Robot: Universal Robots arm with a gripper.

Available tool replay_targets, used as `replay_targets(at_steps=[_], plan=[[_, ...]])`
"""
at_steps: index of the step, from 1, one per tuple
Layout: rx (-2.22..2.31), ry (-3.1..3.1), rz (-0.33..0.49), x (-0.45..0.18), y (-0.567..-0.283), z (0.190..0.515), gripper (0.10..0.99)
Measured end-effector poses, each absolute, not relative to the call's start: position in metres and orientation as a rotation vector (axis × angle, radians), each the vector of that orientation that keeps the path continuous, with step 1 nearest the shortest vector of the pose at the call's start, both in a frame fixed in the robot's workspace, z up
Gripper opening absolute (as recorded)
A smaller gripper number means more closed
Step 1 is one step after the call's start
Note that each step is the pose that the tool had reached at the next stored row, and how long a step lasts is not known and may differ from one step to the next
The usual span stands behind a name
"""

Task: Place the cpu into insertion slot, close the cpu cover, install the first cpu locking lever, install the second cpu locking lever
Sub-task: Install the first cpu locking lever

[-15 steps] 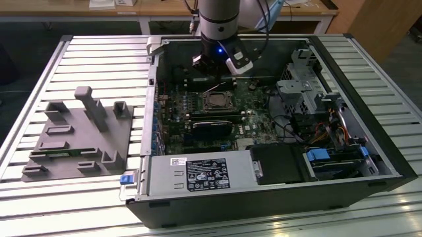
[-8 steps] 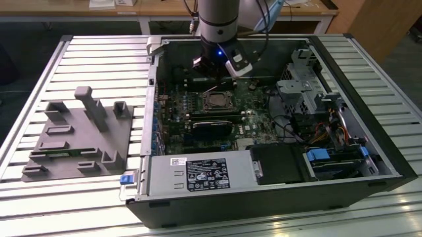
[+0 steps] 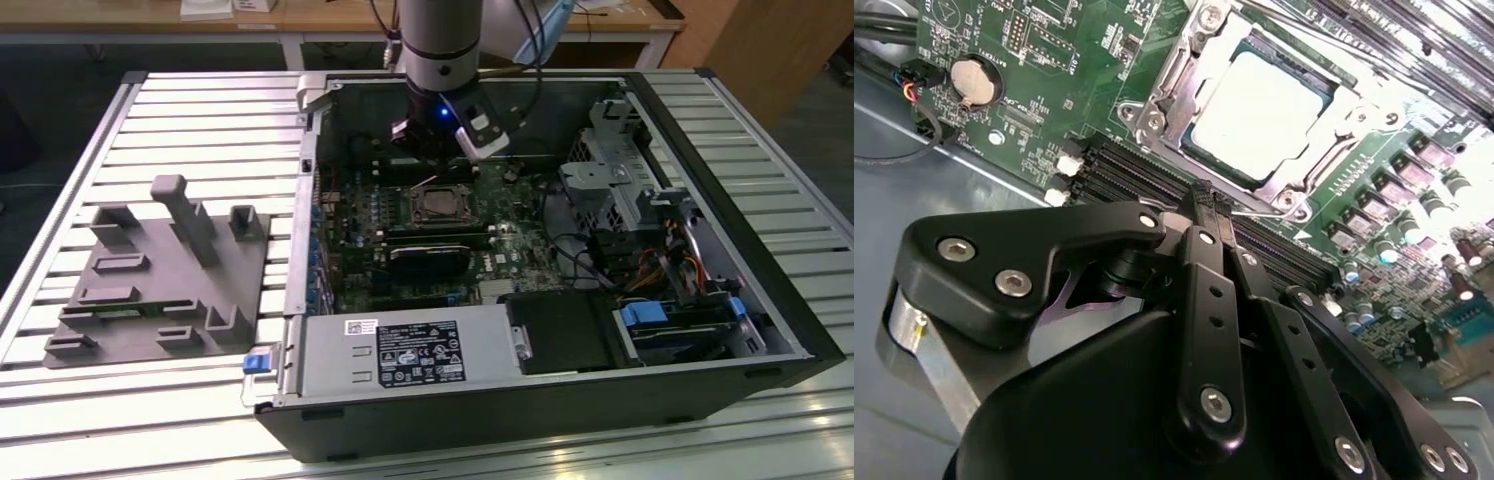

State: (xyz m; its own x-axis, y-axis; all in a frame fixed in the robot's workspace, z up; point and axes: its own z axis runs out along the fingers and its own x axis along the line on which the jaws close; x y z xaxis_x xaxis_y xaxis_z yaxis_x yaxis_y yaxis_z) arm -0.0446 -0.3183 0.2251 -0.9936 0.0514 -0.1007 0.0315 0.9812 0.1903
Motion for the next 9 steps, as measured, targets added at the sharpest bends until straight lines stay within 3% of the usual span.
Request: replay_targets(at_steps=[9], plan=[[0.062,3.012,0.284,-0.0446,-0.3145,0.2180,0.106]])
